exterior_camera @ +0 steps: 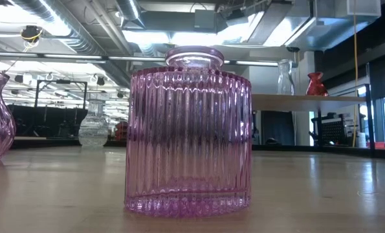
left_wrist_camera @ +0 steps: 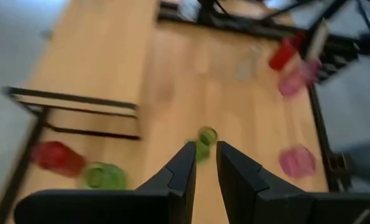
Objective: Sort vases onto shelf
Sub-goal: Put the right transparent vase on the shelf aligned with the other transparent vase
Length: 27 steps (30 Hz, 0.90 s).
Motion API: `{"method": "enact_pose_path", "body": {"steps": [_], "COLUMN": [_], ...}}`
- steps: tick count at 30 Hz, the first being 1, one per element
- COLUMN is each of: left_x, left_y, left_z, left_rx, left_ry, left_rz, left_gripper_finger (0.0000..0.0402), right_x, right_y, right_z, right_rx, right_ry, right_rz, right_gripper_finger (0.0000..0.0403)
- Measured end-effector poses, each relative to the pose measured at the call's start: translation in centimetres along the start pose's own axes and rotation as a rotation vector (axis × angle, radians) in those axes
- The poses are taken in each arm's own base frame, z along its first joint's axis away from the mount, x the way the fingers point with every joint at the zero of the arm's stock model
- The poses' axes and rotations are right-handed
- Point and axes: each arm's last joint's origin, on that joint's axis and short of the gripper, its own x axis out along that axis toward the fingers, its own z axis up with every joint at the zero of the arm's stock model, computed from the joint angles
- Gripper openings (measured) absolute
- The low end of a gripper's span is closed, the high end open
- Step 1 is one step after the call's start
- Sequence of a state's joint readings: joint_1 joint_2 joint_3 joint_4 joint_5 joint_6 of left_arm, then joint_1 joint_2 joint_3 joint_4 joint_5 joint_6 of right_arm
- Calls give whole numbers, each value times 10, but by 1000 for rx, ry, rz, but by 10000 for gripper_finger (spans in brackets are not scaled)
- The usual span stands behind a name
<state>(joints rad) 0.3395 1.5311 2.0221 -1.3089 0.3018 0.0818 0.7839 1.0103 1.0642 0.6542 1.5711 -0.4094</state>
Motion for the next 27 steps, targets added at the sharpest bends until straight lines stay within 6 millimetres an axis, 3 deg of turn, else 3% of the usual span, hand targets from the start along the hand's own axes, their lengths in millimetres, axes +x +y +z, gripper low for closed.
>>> {"method": "enact_pose_path", "body": {"steps": [5,14,17,21,27], "left_x": [39,98,122,146,160], "left_y": [-7,-26,-28,-25,-21], "left_z": [-9,-17,-22,-41,-56], "left_rx": [58,66,8,-65,-103], "left_ry": [68,-12,-45,35,80], "left_rz": [-56,-110,-111,-41,-7], "left_gripper_finger": [57,57,57,57,57], "right_x": [-29,-49,-50,-51,-62], "right_y": [-8,-19,-18,-16,-19], "right_z": [29,29,28,23,-11], "right_rx": [-52,18,-5,-40,16], "right_ry": [51,102,98,92,116], "right_rz": [183,321,322,323,368], "right_gripper_finger": [271,271,271,271,271]}}
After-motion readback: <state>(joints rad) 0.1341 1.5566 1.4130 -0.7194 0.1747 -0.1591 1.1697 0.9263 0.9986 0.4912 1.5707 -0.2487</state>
